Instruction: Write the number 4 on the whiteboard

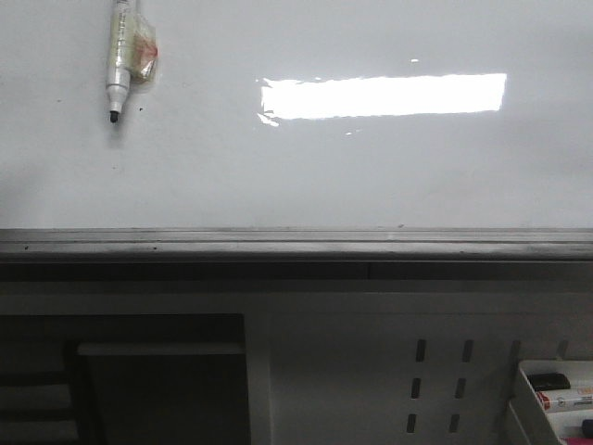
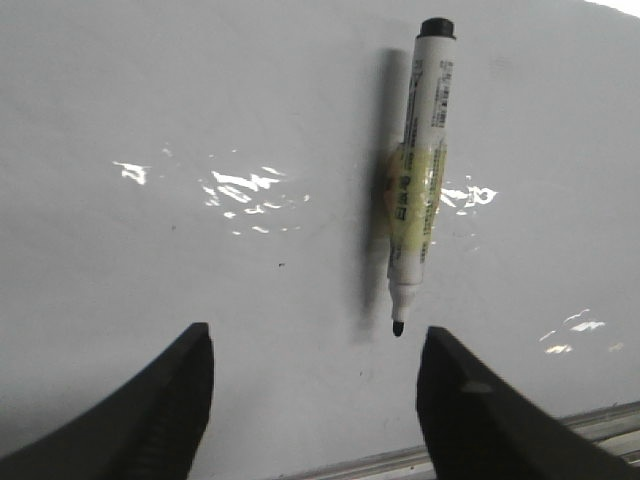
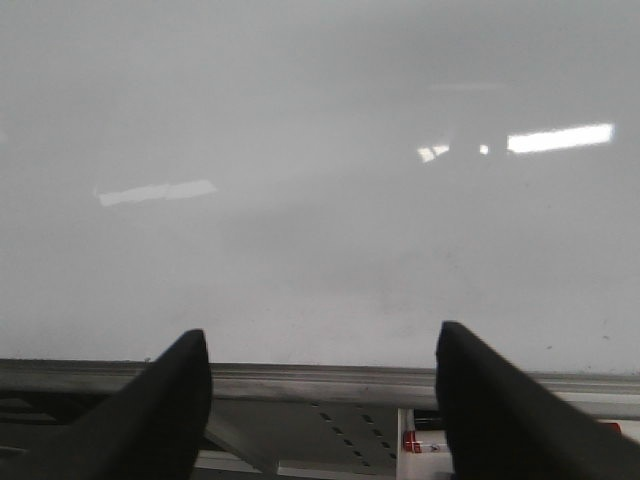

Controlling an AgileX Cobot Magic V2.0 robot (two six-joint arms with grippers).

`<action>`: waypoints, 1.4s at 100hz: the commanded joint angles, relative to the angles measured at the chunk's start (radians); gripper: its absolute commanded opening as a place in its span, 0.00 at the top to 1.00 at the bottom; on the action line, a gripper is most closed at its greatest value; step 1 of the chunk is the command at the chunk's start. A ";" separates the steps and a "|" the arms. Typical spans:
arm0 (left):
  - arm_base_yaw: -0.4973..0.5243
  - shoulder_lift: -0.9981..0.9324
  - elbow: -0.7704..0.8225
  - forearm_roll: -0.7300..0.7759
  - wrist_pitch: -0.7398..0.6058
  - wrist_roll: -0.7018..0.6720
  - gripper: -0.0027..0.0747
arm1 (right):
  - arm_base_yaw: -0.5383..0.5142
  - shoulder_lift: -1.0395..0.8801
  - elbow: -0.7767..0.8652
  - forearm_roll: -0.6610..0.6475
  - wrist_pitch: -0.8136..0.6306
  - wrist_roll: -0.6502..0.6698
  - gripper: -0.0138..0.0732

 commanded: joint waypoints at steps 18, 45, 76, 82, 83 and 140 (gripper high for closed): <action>0.002 0.183 -0.138 -0.304 0.096 0.292 0.45 | -0.004 0.007 -0.035 0.004 -0.061 -0.017 0.33; 0.001 0.335 -0.253 -0.311 0.200 0.302 0.45 | -0.004 0.007 -0.035 0.004 -0.061 -0.017 0.33; -0.050 0.411 -0.304 -0.309 0.173 0.328 0.45 | -0.004 0.007 -0.035 0.004 -0.061 -0.017 0.33; -0.057 0.416 -0.306 -0.307 0.140 0.328 0.47 | -0.004 0.007 -0.035 0.004 -0.061 -0.017 0.33; -0.057 0.416 -0.306 -0.307 0.136 0.328 0.47 | -0.004 0.007 -0.035 0.004 -0.061 -0.017 0.33; -0.060 0.420 -0.306 -0.295 0.183 0.400 0.99 | -0.004 0.007 -0.035 0.004 -0.052 -0.017 0.33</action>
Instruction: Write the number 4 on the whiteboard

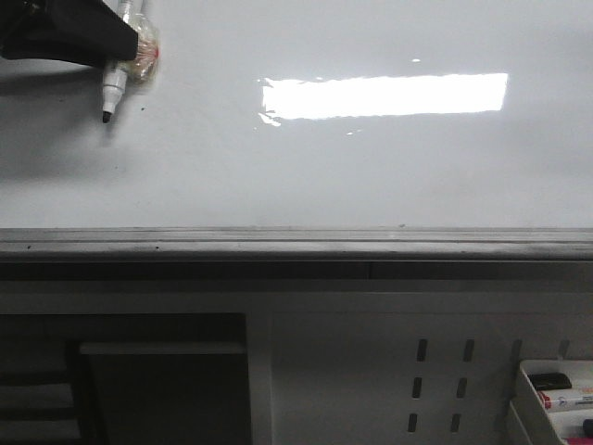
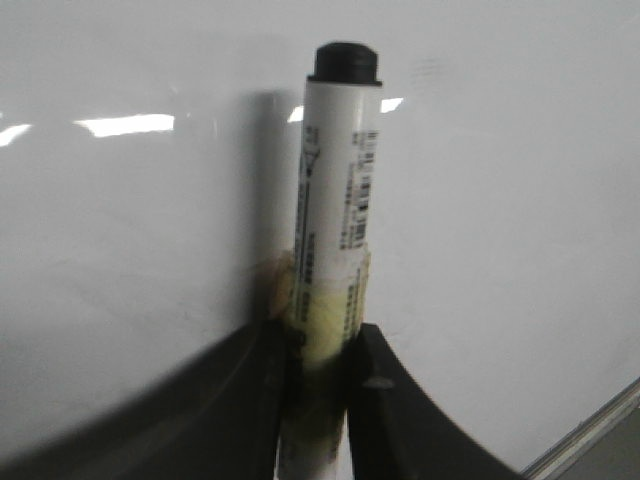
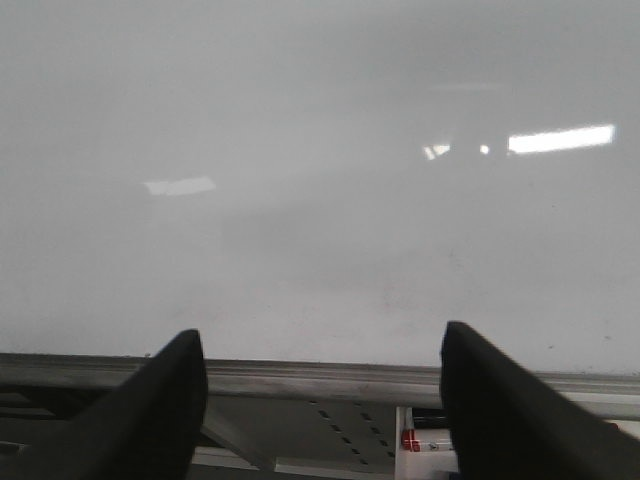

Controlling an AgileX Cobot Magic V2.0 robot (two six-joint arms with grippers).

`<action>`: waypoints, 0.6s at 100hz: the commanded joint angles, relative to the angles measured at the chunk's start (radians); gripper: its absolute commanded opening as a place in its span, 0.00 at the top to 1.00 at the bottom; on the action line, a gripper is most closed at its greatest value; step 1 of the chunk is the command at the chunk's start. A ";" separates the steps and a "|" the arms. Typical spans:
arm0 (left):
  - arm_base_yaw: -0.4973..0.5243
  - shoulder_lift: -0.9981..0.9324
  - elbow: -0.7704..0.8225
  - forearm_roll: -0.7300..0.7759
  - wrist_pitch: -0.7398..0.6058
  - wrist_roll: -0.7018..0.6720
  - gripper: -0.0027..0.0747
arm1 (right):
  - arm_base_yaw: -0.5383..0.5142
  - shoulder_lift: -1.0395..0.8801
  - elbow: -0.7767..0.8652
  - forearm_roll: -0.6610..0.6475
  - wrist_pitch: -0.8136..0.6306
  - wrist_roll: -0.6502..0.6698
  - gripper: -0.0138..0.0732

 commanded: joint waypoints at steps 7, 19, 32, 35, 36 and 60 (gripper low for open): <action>-0.006 -0.021 -0.031 -0.019 0.125 0.091 0.99 | -0.004 0.007 -0.042 0.018 -0.030 -0.032 0.33; -0.030 -0.035 -0.031 0.036 0.260 0.153 0.99 | 0.000 0.035 -0.093 0.167 0.087 -0.190 0.33; -0.143 -0.059 -0.031 0.147 0.268 0.167 0.99 | 0.000 0.134 -0.176 0.409 0.271 -0.430 0.33; -0.188 -0.061 -0.031 0.183 0.258 0.167 0.99 | 0.000 0.159 -0.197 0.446 0.326 -0.460 0.33; -0.197 -0.061 -0.031 0.190 0.256 0.167 0.99 | 0.000 0.172 -0.206 0.463 0.337 -0.472 0.33; -0.514 -0.061 -0.031 0.395 0.013 0.165 0.99 | 0.000 0.360 -0.370 0.558 0.632 -0.529 0.33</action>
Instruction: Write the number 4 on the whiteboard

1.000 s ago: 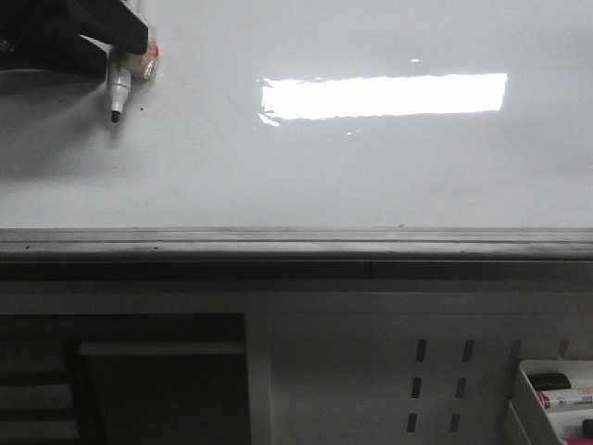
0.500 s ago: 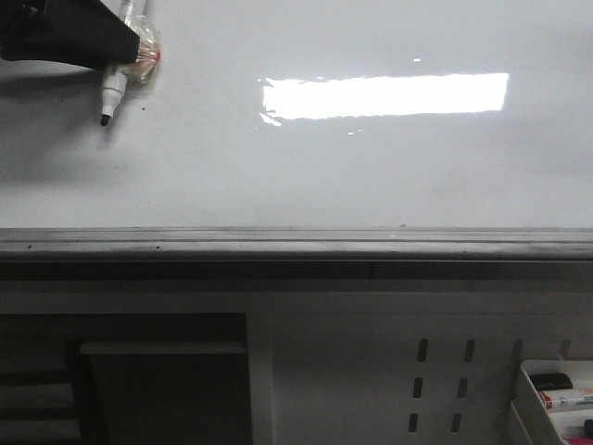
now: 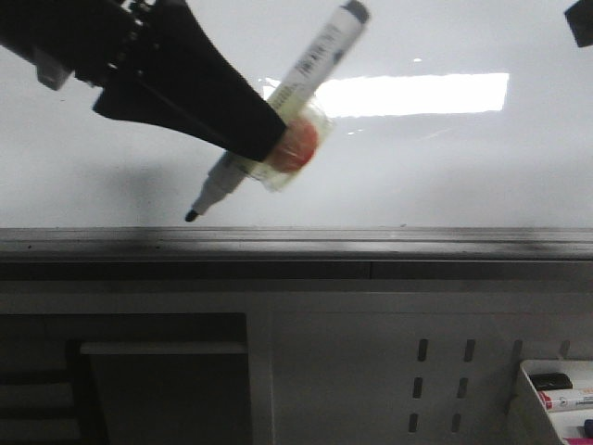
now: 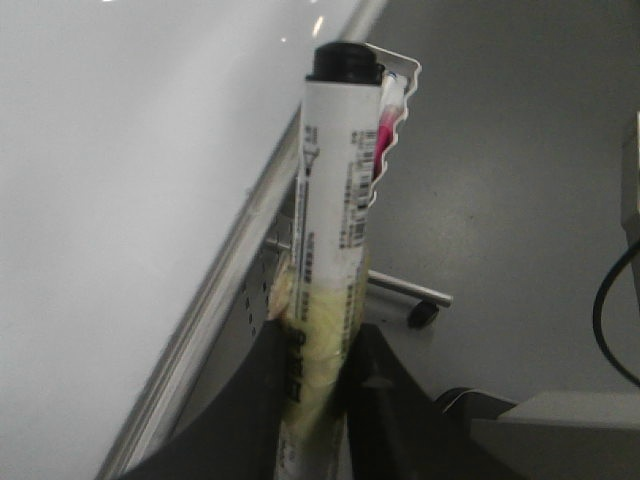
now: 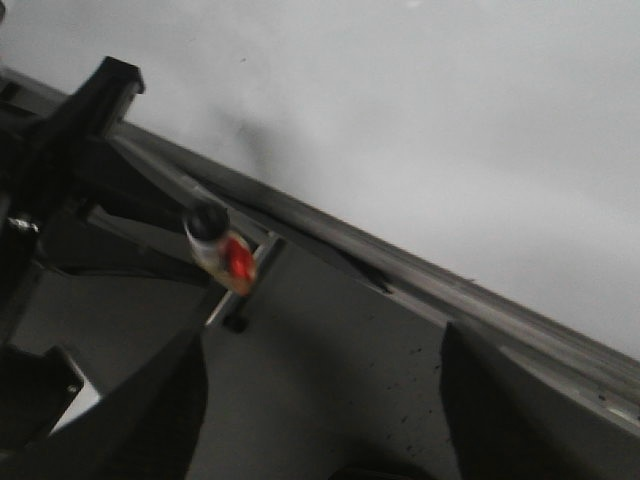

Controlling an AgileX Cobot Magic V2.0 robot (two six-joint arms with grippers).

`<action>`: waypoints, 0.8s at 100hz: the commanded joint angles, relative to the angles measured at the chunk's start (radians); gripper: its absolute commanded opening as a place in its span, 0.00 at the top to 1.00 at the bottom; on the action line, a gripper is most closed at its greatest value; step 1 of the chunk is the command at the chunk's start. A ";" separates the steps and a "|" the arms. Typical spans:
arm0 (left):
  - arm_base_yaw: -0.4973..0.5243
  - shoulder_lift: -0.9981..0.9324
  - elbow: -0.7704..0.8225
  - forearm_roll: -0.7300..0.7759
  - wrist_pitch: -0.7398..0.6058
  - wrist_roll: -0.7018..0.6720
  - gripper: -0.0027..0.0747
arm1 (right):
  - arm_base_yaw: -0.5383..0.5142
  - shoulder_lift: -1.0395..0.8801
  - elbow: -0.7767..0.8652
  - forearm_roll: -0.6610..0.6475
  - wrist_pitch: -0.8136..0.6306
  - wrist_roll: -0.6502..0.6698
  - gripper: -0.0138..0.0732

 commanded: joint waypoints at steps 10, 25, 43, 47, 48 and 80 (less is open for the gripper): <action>-0.175 -0.034 -0.029 0.051 -0.202 0.002 0.99 | -0.002 0.088 -0.117 0.087 0.152 -0.027 0.33; -0.233 -0.032 -0.029 0.051 -0.281 0.002 0.99 | 0.001 0.125 -0.137 0.116 0.200 -0.027 0.33; -0.251 -0.032 -0.038 0.049 -0.323 0.002 0.99 | 0.062 0.170 -0.140 0.116 0.220 -0.027 0.33; -0.251 -0.032 -0.042 0.049 -0.323 0.002 0.99 | 0.077 0.180 -0.140 0.116 0.212 -0.027 0.33; -0.251 -0.032 -0.046 0.049 -0.323 0.002 0.99 | 0.080 0.180 -0.140 0.116 0.212 -0.027 0.33; -0.251 -0.032 -0.059 0.049 -0.323 0.002 0.99 | 0.180 0.223 -0.148 0.119 0.109 -0.027 0.33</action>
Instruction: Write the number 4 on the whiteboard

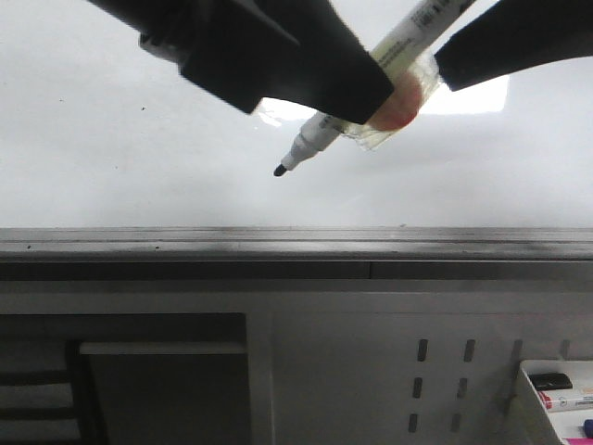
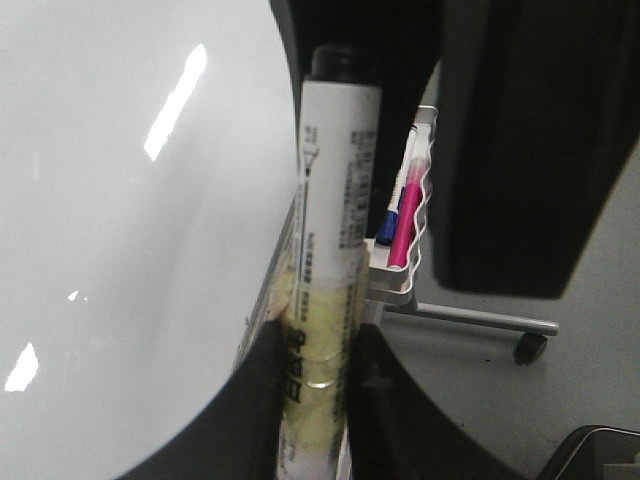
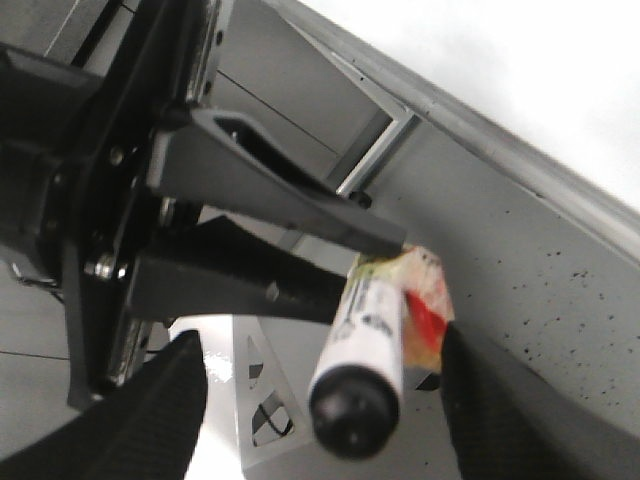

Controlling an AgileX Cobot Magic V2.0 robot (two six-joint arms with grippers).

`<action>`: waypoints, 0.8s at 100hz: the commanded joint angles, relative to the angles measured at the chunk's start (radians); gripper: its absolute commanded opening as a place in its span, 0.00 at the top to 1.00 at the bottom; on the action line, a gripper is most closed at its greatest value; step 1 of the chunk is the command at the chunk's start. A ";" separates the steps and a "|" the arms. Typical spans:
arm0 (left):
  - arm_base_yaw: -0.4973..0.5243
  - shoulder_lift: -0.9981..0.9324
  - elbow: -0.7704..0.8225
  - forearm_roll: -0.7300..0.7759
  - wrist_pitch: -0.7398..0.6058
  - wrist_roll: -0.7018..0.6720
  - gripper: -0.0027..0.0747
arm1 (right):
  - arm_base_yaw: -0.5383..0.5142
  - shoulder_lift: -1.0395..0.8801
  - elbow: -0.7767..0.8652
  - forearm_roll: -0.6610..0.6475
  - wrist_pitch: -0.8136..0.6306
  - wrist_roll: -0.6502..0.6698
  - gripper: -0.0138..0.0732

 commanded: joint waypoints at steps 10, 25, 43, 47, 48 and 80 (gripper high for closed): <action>-0.010 -0.032 -0.034 -0.026 -0.030 0.000 0.99 | 0.018 -0.008 -0.039 0.076 -0.028 -0.017 0.37; -0.010 -0.032 -0.034 -0.026 -0.033 0.000 0.99 | 0.018 -0.006 -0.039 0.076 -0.035 -0.033 0.53; -0.010 -0.032 -0.034 -0.026 -0.040 0.000 0.99 | 0.018 -0.006 -0.039 0.076 -0.026 -0.036 0.72; -0.010 -0.032 -0.034 -0.026 -0.042 0.000 0.99 | 0.018 -0.006 -0.039 0.076 -0.026 -0.043 0.77; -0.010 -0.032 -0.034 -0.026 -0.044 0.000 0.99 | 0.018 -0.006 -0.039 0.076 -0.026 -0.046 0.79; 0.004 -0.037 -0.034 0.025 -0.045 -0.012 0.45 | 0.018 -0.006 -0.039 0.076 -0.017 -0.075 0.92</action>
